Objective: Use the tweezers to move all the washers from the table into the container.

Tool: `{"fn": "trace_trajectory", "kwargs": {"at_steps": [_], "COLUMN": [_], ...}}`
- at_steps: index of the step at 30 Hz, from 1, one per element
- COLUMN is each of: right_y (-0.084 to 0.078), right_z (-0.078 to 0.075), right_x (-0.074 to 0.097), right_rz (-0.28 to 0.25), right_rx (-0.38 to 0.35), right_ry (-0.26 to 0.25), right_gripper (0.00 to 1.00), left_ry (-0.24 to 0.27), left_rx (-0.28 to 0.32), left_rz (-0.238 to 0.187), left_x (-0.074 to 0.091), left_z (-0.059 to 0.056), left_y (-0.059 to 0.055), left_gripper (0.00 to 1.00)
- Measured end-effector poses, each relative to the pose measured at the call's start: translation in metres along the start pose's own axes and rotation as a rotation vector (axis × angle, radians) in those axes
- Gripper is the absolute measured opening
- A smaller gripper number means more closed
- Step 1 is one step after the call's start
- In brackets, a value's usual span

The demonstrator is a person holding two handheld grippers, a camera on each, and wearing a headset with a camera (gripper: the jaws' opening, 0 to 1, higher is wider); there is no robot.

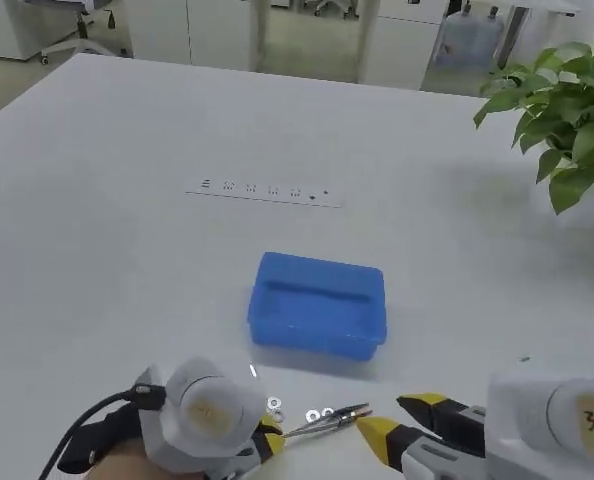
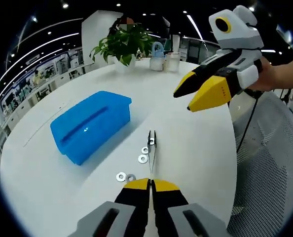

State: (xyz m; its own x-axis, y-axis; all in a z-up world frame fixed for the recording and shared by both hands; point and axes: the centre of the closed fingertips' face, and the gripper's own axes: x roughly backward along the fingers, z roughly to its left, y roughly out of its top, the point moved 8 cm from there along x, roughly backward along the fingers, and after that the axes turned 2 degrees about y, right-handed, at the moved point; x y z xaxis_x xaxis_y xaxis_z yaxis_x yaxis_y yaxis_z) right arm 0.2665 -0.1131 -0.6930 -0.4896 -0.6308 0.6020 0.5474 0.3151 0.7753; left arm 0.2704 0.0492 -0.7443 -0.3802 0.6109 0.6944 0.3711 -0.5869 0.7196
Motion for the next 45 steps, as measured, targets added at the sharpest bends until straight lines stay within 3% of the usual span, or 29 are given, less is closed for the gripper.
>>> {"fn": "trace_trajectory", "kwargs": {"at_steps": [5,7,8,12,16,17,19,24,34,39,45], "right_y": [-0.005,-0.007,-0.009,-0.005,-0.002,-0.002,-0.002,-0.002,0.020,0.020,0.018], "right_z": [0.004,0.008,0.009,0.013,0.022,0.028,0.035,0.044,0.044,0.041,0.043], "right_x": [-0.016,-0.025,-0.030,-0.046,-0.057,-0.059,-0.063,-0.071,-0.080,-0.086,-0.090], "right_rz": [0.082,0.120,0.140,0.144,0.160,0.165,0.169,0.170,0.133,0.137,0.143], "right_rx": [0.158,0.246,0.272,0.306,0.373,0.401,0.414,0.446,0.435,0.417,0.393], "right_ry": [0.025,0.063,0.056,0.084,0.137,0.170,0.191,0.221,0.239,0.249,0.265], "right_gripper": [0.24,0.22,0.21,0.21,0.17,0.16,0.12,0.08,0.08,0.08,0.08], "left_ry": [-0.019,-0.015,-0.013,-0.007,0.022,0.028,0.034,0.054,0.117,0.118,0.116], "left_rx": [0.054,0.053,0.041,0.031,0.007,0.014,0.028,0.021,0.000,-0.002,-0.022], "left_rz": [-0.058,-0.075,-0.087,-0.110,-0.135,-0.140,-0.162,-0.154,-0.167,-0.167,-0.148], "left_x": [0.019,0.026,0.031,0.041,0.053,0.056,0.061,0.068,0.078,0.075,0.074], "left_z": [-0.004,-0.005,-0.007,-0.011,-0.013,-0.012,-0.011,-0.012,0.001,0.006,0.005], "left_y": [0.015,0.021,0.024,0.031,0.035,0.036,0.037,0.034,0.039,0.038,0.038], "left_gripper": [0.00,0.00,0.00,0.00,0.00,0.00,0.00,0.00,0.00,0.00,0.00]}}
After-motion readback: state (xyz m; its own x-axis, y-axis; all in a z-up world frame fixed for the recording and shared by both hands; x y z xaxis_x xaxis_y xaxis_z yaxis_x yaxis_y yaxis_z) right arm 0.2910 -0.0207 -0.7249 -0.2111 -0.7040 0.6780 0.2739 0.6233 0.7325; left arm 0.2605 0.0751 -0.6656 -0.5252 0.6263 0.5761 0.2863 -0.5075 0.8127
